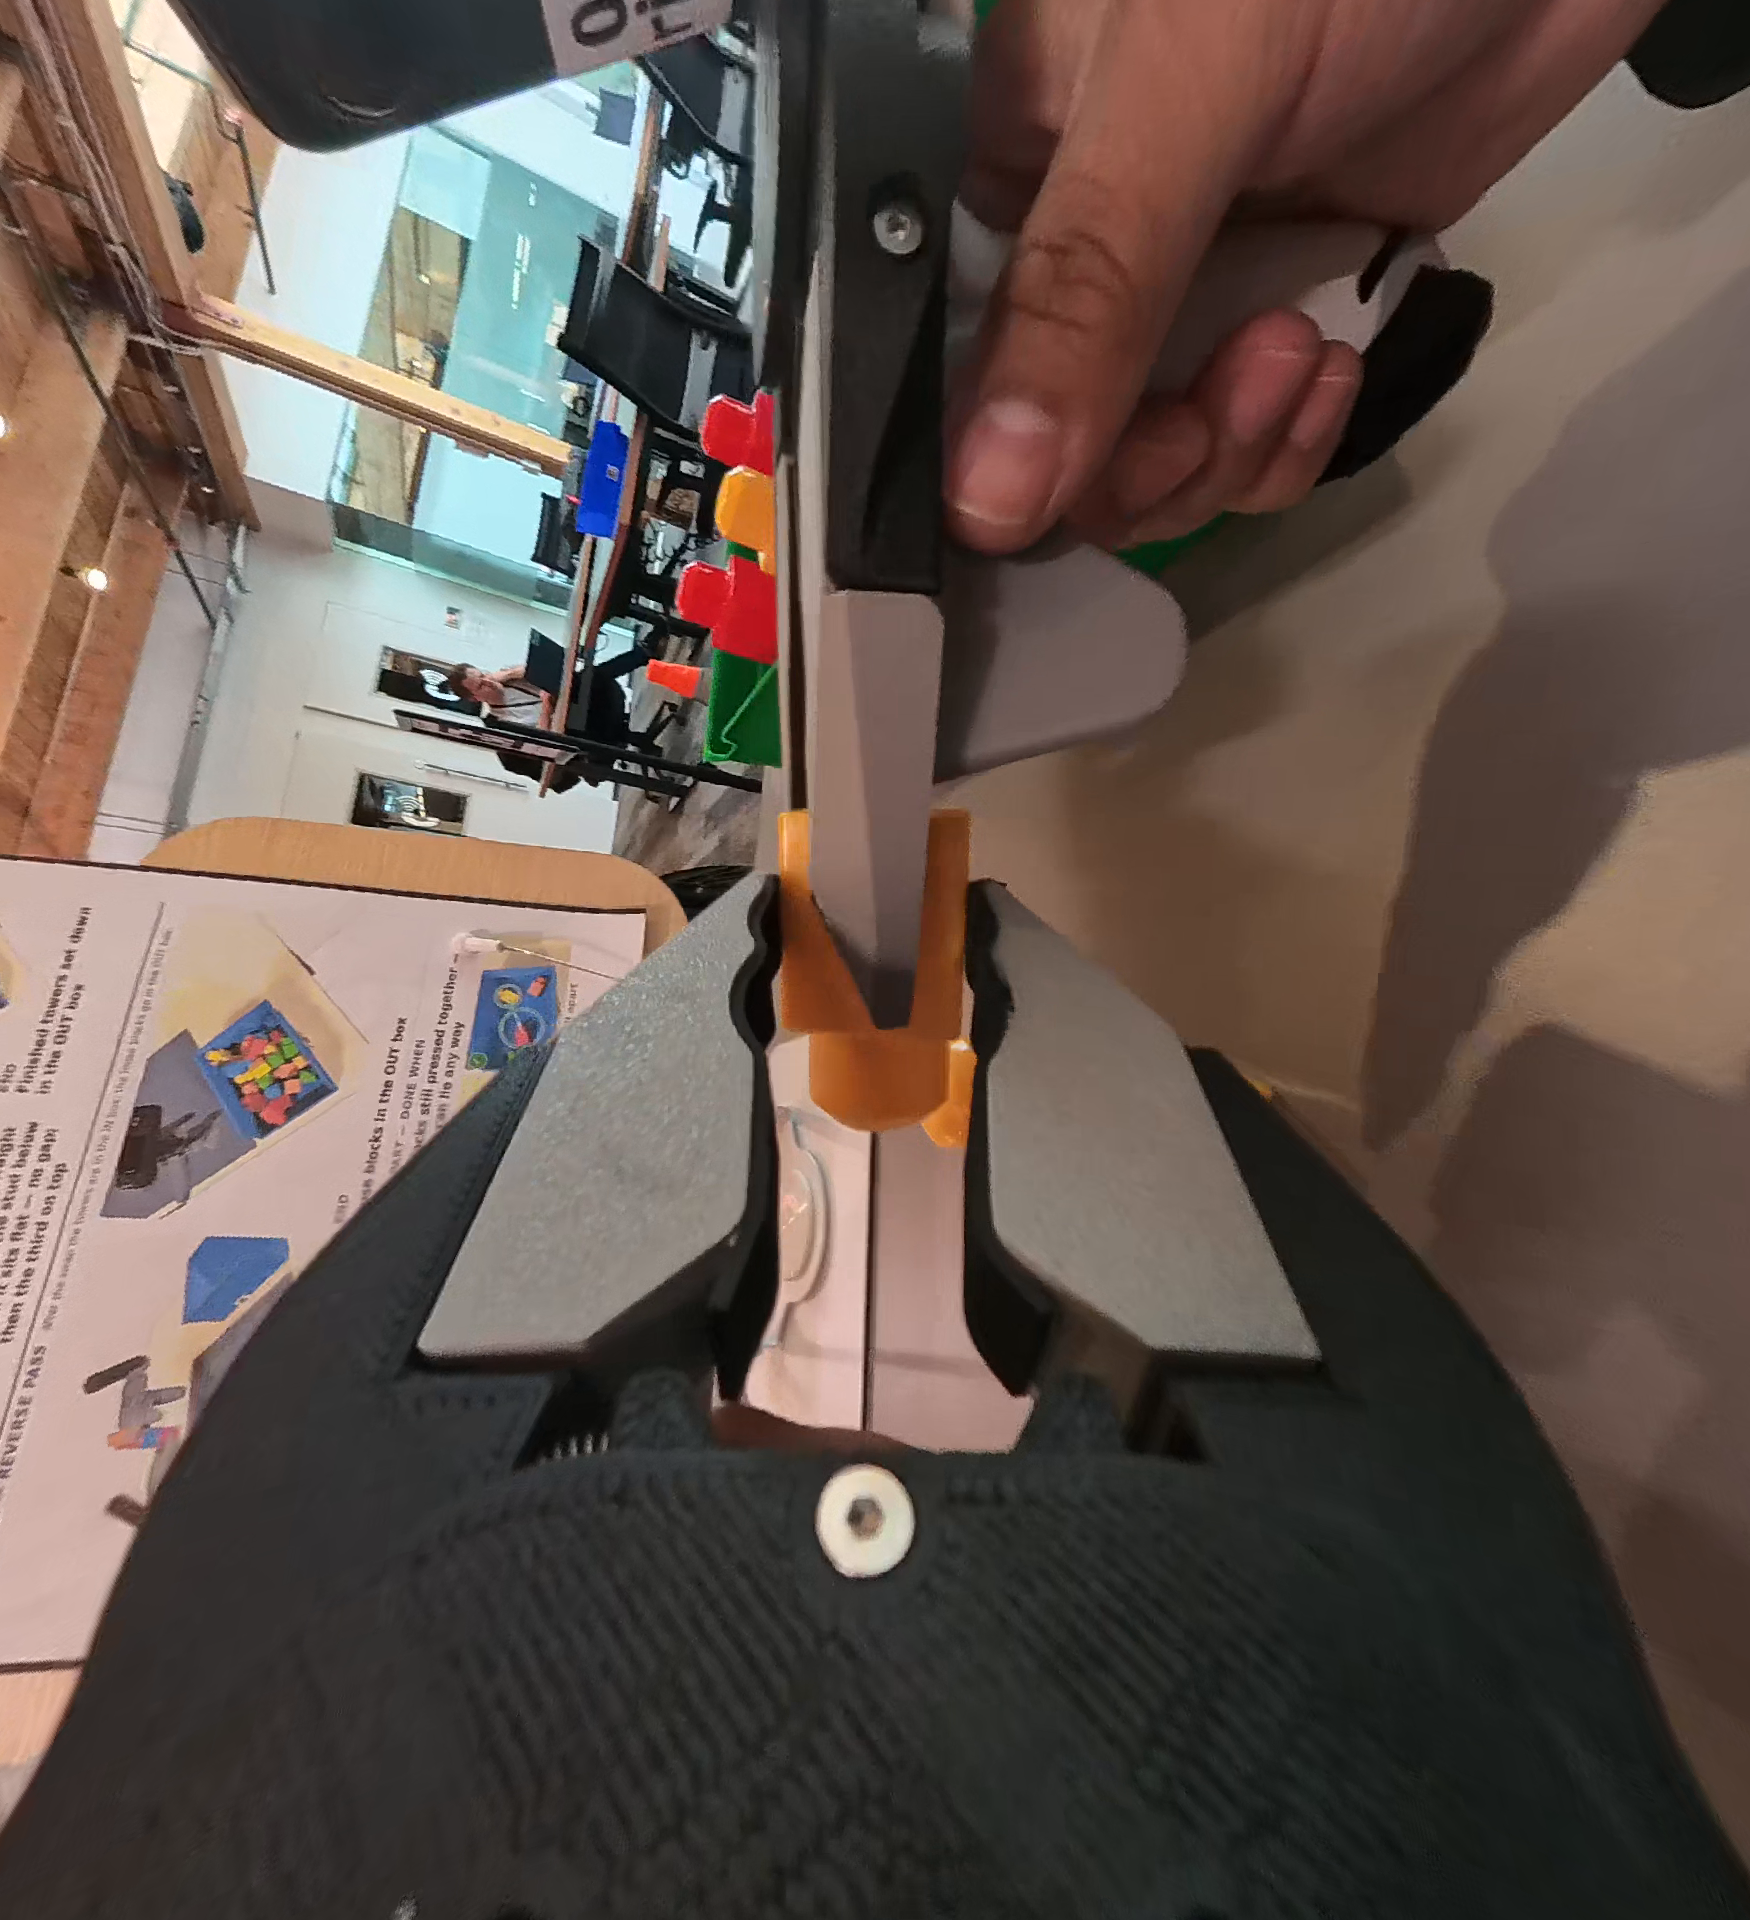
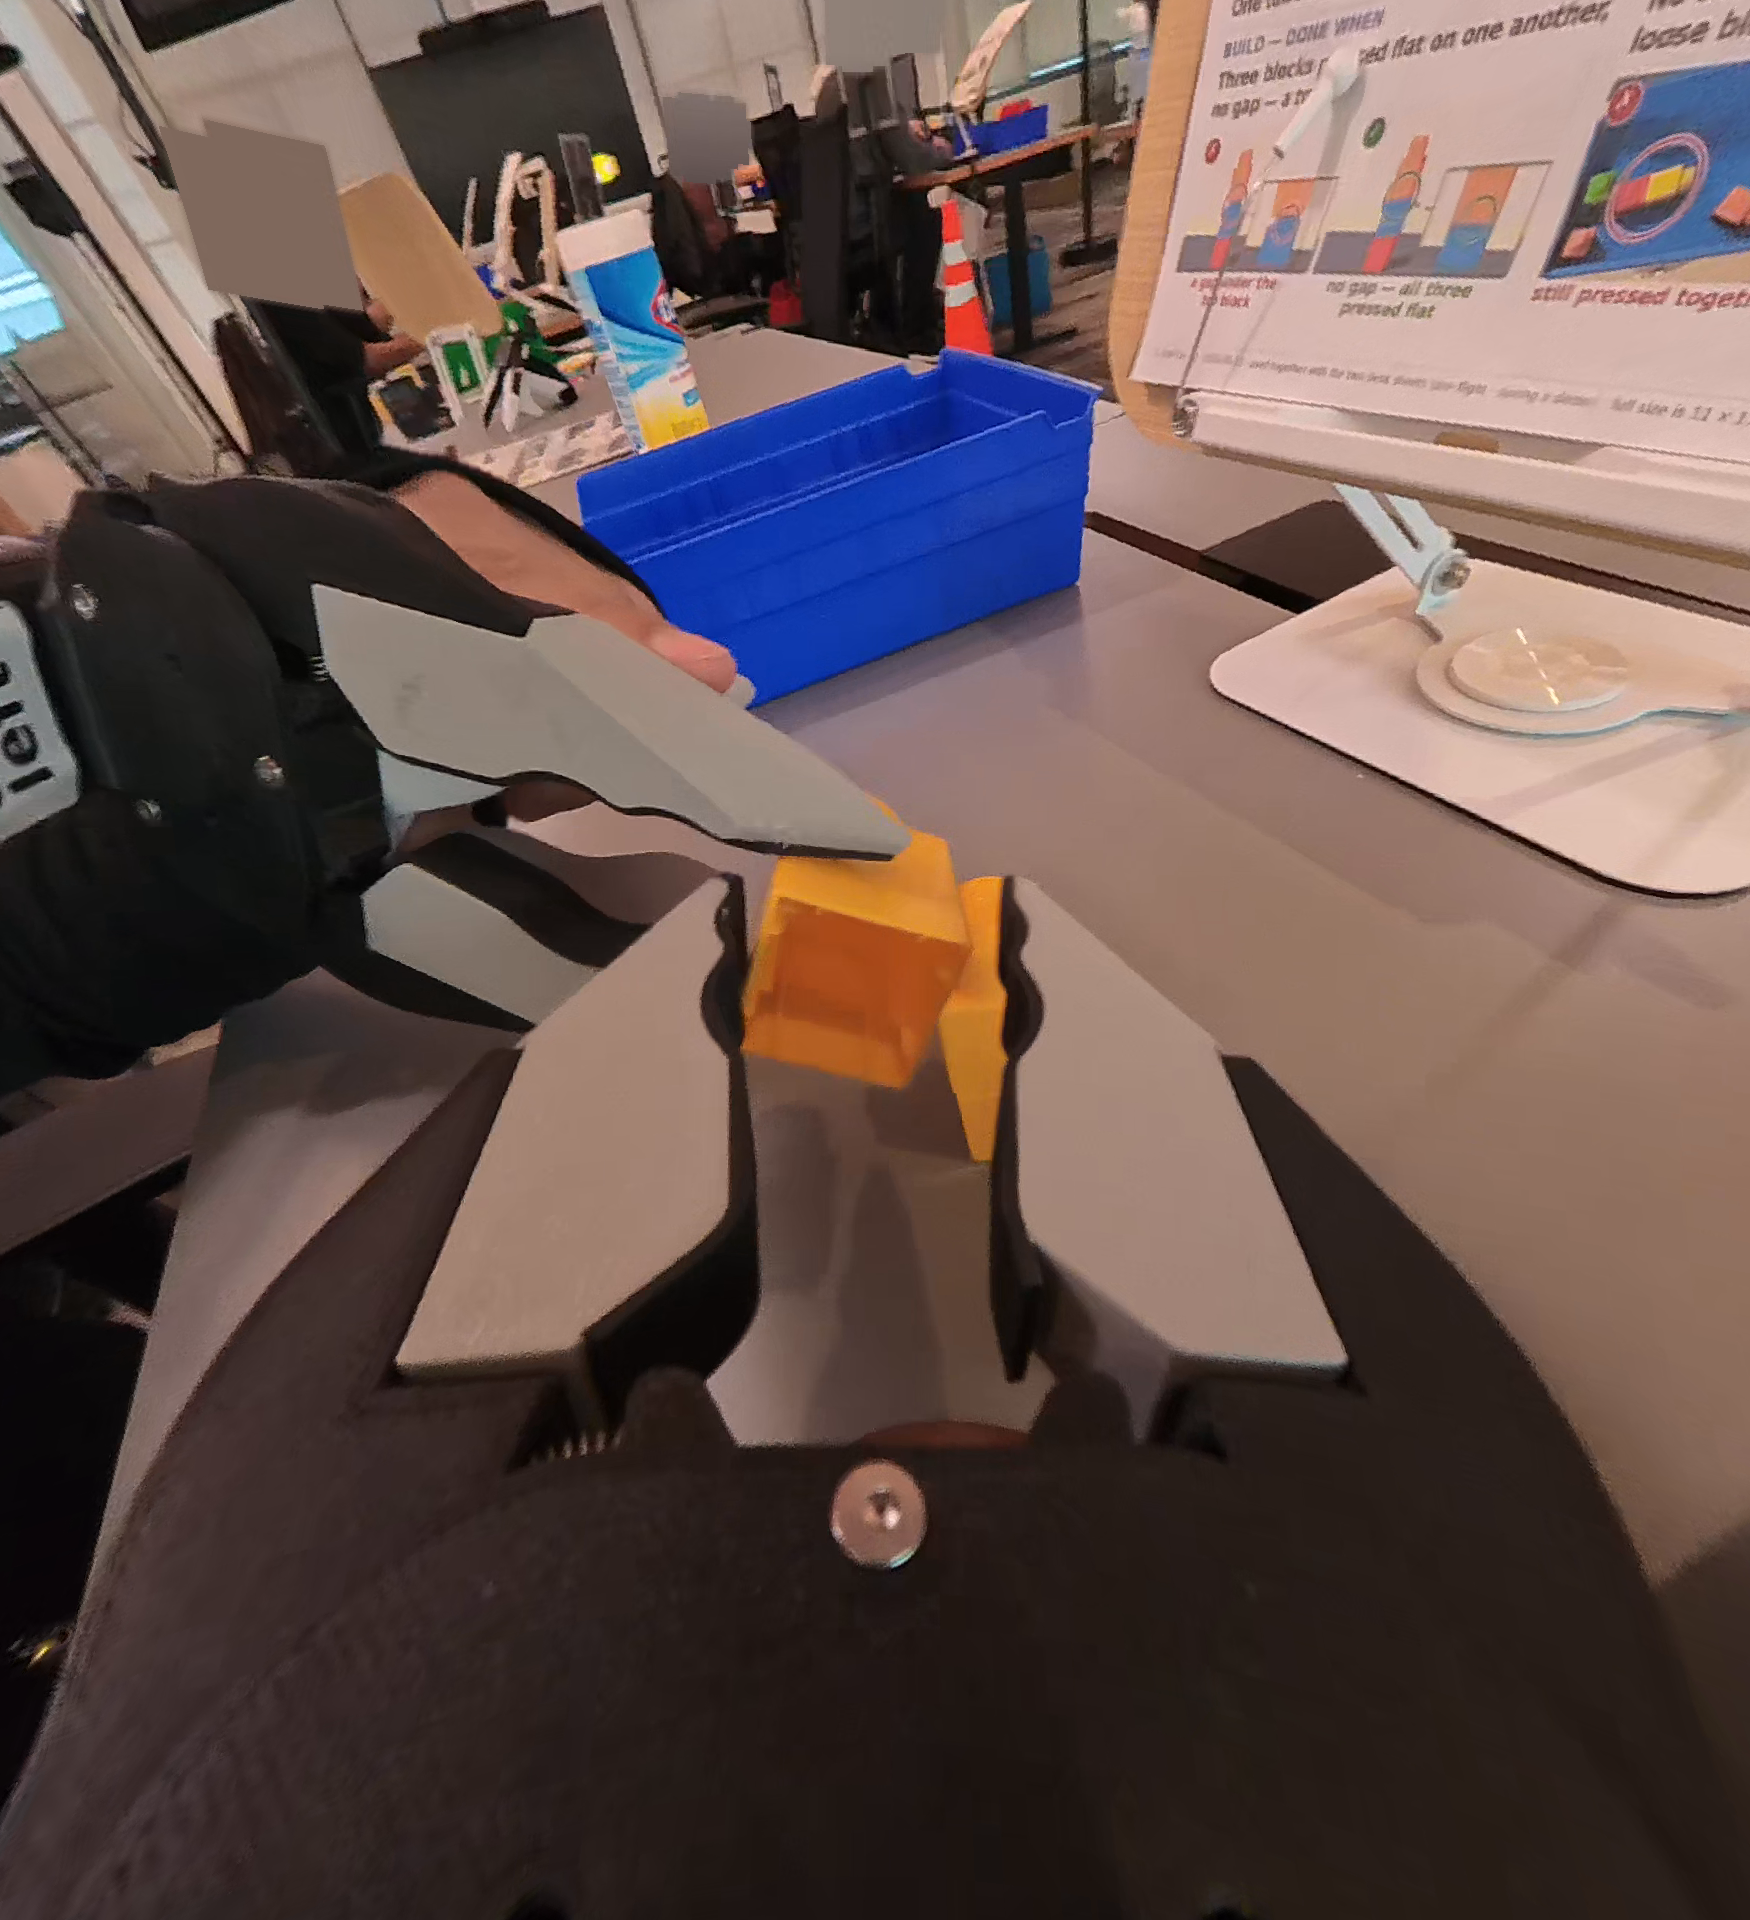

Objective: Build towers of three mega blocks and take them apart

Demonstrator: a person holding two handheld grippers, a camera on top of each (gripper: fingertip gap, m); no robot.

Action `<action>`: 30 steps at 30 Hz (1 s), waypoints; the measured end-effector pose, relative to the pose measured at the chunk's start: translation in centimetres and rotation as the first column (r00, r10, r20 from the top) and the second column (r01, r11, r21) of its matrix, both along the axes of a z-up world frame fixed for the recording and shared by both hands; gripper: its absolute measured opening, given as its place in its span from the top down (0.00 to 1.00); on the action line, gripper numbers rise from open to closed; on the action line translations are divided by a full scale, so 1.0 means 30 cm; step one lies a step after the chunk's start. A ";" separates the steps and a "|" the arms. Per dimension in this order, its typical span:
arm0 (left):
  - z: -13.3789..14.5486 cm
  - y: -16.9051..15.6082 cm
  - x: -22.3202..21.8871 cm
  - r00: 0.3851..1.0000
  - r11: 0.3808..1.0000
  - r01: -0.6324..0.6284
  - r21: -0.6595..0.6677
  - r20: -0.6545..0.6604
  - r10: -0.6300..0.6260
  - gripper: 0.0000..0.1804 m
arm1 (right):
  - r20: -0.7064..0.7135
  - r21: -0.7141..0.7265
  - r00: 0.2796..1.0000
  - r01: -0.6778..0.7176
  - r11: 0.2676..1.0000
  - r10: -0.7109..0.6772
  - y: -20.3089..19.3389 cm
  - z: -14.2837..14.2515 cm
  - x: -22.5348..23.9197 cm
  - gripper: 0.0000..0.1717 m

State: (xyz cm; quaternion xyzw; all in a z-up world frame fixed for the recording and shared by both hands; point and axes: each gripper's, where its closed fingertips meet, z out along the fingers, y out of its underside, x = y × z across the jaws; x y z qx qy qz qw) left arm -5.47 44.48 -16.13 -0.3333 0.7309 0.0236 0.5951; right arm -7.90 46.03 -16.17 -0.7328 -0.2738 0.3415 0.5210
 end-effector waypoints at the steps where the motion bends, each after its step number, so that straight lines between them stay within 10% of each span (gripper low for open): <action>1: -0.001 0.001 -0.001 1.000 1.000 0.002 0.004 -0.006 -0.002 0.81 | -0.005 -0.006 1.000 -0.018 1.000 0.018 -0.007 0.000 -0.005 0.77; 14: 0.060 0.063 -0.066 0.967 0.952 -0.110 -0.285 0.190 0.169 0.78 | -0.076 0.072 0.995 0.072 0.995 -0.067 0.011 0.074 0.068 0.78; 20: 0.051 -0.010 -0.106 0.942 0.636 0.161 -0.755 0.310 0.130 0.83 | -0.151 0.279 0.987 -0.008 0.960 0.053 -0.073 0.200 0.020 0.78; 30: 0.152 -0.129 -0.164 0.836 0.389 0.518 -0.762 0.547 -0.043 0.86 | -0.047 0.402 0.982 -0.151 0.903 0.185 -0.161 0.197 -0.082 0.79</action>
